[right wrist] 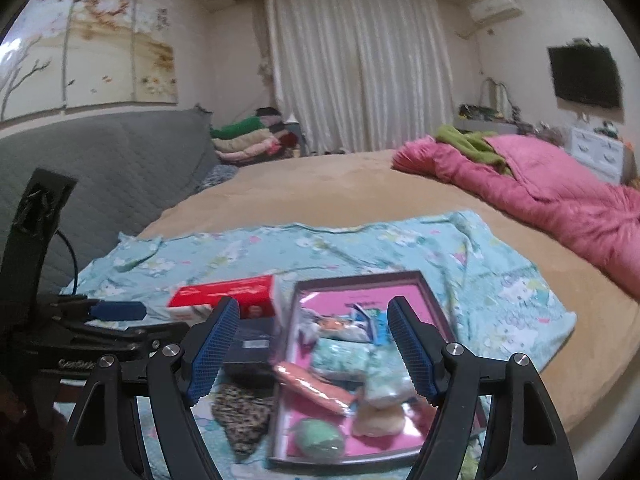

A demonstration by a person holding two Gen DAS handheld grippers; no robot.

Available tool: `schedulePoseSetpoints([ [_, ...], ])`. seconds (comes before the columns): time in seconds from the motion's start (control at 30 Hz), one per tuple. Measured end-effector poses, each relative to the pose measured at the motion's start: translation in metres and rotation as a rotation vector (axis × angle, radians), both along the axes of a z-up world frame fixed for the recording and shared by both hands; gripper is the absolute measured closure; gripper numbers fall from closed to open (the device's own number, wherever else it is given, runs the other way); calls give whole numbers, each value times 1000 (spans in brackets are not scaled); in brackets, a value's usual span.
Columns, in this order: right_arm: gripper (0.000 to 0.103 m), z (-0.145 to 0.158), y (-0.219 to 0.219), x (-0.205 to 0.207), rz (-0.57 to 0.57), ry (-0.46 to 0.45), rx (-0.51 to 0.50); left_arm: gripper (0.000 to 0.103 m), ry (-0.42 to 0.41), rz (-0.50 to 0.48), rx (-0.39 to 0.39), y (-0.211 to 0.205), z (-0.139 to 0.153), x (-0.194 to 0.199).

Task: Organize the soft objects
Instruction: 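Withdraw both open tools and move toward the two scrunchies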

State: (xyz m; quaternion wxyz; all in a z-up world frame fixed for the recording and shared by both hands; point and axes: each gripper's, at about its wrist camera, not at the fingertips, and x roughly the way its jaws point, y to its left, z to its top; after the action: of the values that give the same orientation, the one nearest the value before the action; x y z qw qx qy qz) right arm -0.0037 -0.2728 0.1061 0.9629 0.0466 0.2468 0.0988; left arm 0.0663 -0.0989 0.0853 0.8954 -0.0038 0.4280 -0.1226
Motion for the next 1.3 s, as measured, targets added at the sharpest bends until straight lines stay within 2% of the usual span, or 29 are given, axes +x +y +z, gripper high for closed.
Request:
schedulePoseSetpoints([
  [0.37, 25, 24, 36, -11, 71, -27, -48, 27, -38, 30, -18, 29, 24, -20],
  [0.67, 25, 40, 56, -17, 119, -33, -77, 26, -39, 102, -9, 66, 36, -28],
  [0.9, 25, 31, 81, -21, 176, -11, -122, 26, -12, 153, -1, 94, 24, -31],
  [1.3, 25, 0, 121, -21, 263, 35, -213, 26, 12, 212, -44, 133, 4, -31],
])
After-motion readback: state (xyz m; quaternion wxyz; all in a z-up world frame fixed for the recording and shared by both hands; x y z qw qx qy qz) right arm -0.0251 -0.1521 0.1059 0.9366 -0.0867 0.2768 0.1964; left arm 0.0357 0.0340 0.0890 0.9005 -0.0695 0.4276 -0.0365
